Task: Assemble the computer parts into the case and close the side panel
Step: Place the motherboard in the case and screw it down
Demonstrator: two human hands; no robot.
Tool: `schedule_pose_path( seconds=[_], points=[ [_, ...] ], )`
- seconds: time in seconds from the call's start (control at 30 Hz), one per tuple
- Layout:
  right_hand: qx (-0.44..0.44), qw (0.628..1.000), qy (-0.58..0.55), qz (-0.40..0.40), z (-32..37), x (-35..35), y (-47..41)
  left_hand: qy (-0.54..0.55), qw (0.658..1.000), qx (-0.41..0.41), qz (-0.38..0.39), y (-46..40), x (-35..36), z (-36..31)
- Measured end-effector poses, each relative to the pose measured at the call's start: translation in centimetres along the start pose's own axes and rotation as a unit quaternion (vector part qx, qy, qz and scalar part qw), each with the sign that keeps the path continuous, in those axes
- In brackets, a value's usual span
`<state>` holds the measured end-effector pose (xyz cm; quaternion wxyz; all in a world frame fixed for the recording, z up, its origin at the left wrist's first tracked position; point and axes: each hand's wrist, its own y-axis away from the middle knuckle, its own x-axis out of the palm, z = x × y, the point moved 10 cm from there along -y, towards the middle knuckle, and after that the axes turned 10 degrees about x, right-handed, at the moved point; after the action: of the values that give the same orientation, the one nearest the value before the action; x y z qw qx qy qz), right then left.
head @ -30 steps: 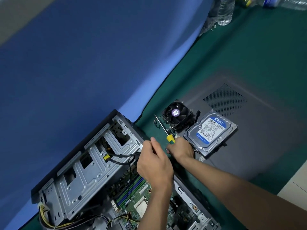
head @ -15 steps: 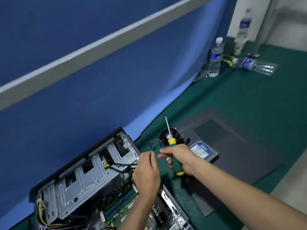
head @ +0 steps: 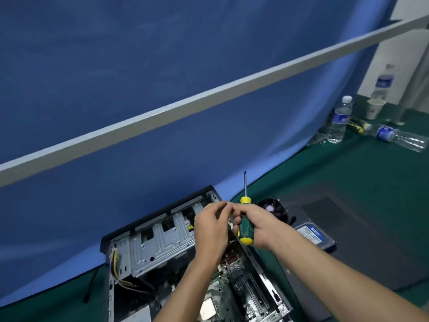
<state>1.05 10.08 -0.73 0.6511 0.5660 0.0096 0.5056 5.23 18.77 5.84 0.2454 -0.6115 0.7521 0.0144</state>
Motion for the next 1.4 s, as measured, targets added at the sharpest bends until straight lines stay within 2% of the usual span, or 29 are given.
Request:
schedule_pose_path(
  seconds=[0.13,0.23,0.33,0.4,0.47,0.53,0.6,0.73,0.8,0.9,1.17,1.3,1.4],
  points=[
    [0.020,1.000,0.004,0.003,-1.2,1.7,-0.1,-0.006,0.998,-0.008,-0.065,1.0,-2.2,0.3],
    [0.037,0.999,0.026,0.007,-2.1,2.4,0.0,-0.036,0.996,0.004,-0.082,1.6,-3.2,0.7],
    [0.030,0.998,0.058,0.006,-2.4,2.8,0.2,0.027,0.995,-0.025,-0.089,1.9,-3.6,1.3],
    [0.002,0.993,0.114,-0.005,-1.9,3.0,0.6,0.154,0.968,-0.114,-0.159,2.1,-4.6,3.2],
    [-0.064,0.973,0.216,-0.046,-0.5,2.9,1.0,0.303,0.898,-0.224,-0.227,2.5,-5.4,5.5],
    [-0.164,0.909,0.369,-0.101,1.3,3.0,2.0,0.434,0.815,-0.286,-0.257,2.7,-5.8,6.9],
    [-0.252,0.806,0.521,-0.125,2.3,4.0,3.2,0.513,0.756,-0.306,-0.267,2.7,-6.7,7.6],
    [-0.317,0.622,0.697,-0.163,2.2,5.2,4.5,0.575,0.699,-0.318,-0.281,3.0,-8.0,8.6],
    [-0.344,0.585,0.716,-0.164,2.0,5.9,5.1,0.595,0.679,-0.321,-0.287,3.2,-8.1,8.9],
    [-0.360,0.571,0.724,-0.142,1.4,6.5,5.4,0.611,0.666,-0.321,-0.283,3.4,-8.2,9.1],
    [-0.361,0.549,0.739,-0.146,0.9,6.8,5.5,0.619,0.666,-0.310,-0.280,4.0,-8.0,9.4],
    [-0.311,0.578,0.741,-0.142,0.7,6.5,4.8,0.623,0.655,-0.310,-0.295,4.2,-7.7,9.8],
    [-0.295,0.581,0.746,-0.137,0.7,6.6,4.8,0.619,0.654,-0.308,-0.307,4.2,-7.5,10.1]
  ],
)
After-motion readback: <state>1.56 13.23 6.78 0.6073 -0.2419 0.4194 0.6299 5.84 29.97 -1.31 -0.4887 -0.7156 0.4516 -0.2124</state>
